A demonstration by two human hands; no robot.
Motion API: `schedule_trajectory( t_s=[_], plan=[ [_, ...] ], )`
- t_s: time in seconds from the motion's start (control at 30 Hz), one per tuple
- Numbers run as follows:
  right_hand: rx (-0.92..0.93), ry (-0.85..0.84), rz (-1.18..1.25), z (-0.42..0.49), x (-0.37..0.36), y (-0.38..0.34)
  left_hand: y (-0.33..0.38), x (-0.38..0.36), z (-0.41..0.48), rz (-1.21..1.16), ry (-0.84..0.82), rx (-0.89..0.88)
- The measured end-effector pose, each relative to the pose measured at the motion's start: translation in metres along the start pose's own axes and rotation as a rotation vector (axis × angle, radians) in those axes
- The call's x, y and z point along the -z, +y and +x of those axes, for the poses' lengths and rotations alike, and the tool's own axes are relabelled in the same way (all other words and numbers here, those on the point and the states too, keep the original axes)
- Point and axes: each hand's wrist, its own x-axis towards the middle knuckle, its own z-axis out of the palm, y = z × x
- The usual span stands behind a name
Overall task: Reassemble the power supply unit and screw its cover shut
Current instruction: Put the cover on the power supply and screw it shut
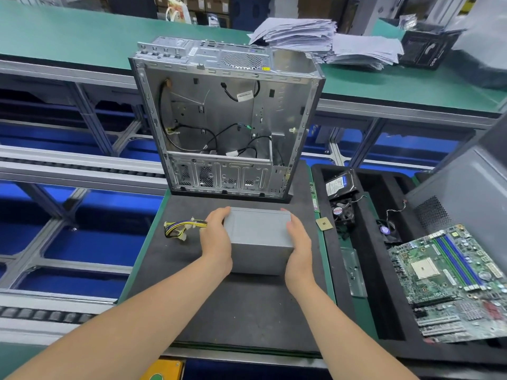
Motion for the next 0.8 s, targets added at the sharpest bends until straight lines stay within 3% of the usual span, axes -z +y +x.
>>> schedule_trajectory(
  t_s=[0.07,0.13,0.2,0.3,0.4,0.53,0.67,0.8],
  plan=[
    [0.143,-0.046,-0.075,0.000,0.001,0.008,0.001,-0.002,0.001,-0.005,-0.006,0.001],
    [0.166,0.049,-0.067,0.004,-0.011,0.002,0.008,-0.009,0.000,-0.011,-0.007,0.004],
    [0.066,0.199,-0.084,0.012,-0.026,-0.012,0.021,-0.019,0.003,-0.032,0.037,0.066],
    [-0.226,0.319,-0.348,0.024,-0.033,-0.030,0.048,-0.025,0.006,0.014,0.095,0.189],
    [-0.323,0.307,-0.492,0.026,-0.033,-0.031,0.049,-0.014,0.006,0.092,0.023,0.287],
    [-0.256,0.200,-0.606,0.024,-0.024,-0.017,0.025,-0.001,0.006,0.117,-0.133,0.253],
    [-0.191,0.132,-0.526,0.017,-0.015,-0.010,0.015,0.005,0.009,0.115,-0.105,0.182],
    [-0.181,0.073,-0.590,0.020,-0.014,-0.012,0.011,0.010,0.013,0.376,-0.119,0.120]
  ],
)
